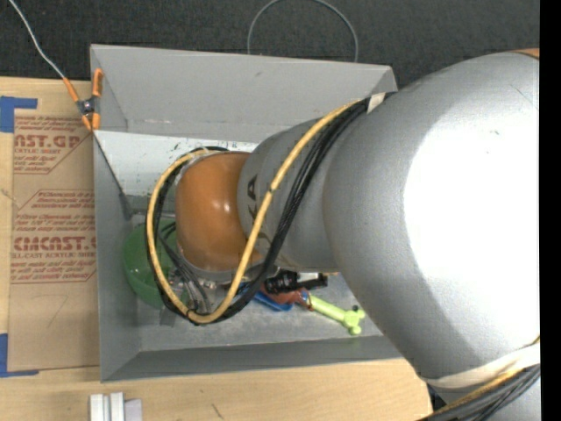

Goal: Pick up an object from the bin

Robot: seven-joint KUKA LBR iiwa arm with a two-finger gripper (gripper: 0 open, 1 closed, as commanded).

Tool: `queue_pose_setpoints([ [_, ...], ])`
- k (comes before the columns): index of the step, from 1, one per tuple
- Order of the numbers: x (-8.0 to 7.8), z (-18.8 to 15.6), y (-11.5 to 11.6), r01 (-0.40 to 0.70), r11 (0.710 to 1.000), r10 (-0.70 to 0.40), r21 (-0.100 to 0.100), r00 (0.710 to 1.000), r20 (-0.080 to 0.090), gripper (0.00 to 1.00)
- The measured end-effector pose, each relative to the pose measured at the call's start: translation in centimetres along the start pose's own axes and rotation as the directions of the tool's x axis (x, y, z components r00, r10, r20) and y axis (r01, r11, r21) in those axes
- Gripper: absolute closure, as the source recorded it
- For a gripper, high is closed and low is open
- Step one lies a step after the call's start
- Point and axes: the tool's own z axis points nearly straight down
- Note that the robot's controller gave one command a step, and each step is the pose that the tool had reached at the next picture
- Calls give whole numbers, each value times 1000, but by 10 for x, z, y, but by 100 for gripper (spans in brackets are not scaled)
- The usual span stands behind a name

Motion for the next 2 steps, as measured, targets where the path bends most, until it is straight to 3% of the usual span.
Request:
queue_pose_setpoints([
  [2,0,-39,0,1,1000,-1,0,1000,0,100],
])
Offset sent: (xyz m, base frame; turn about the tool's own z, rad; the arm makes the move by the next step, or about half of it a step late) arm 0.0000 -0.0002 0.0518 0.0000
